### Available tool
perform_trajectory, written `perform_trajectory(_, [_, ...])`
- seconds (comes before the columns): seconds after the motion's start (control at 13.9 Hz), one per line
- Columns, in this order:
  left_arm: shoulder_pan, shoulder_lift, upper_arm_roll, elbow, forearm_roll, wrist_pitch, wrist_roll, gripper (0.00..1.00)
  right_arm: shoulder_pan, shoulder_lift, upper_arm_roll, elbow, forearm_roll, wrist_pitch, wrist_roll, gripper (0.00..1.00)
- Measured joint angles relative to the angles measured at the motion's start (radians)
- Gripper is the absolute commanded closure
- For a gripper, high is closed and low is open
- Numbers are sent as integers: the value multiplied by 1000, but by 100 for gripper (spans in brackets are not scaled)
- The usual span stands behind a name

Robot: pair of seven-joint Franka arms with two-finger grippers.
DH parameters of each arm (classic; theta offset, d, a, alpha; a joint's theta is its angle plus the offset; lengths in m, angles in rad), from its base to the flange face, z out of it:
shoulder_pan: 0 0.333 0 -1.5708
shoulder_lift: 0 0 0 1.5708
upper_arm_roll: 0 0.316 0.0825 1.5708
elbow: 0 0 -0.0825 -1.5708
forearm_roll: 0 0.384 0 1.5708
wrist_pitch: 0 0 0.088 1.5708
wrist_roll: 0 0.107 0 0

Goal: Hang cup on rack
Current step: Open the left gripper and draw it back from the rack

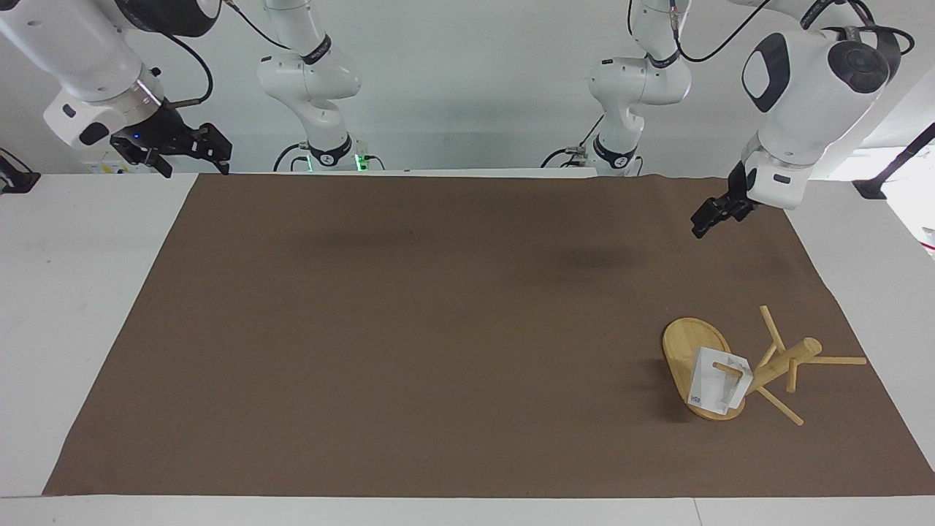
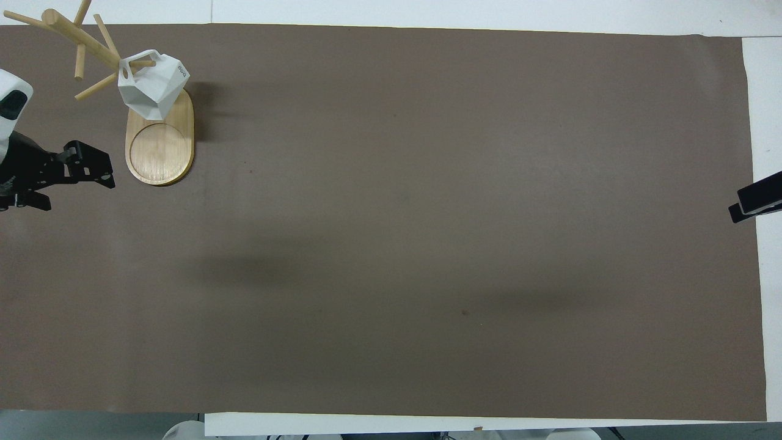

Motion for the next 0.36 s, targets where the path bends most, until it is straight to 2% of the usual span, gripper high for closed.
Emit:
perform_trajectory(0.22, [1,63,0,141,0,-113,184,1,0,0,-2,0,0,16,1,0])
perform_trajectory(0.36, [1,86,0,173,0,-121,212,1,0,0,-2,-1,0,37,7,0])
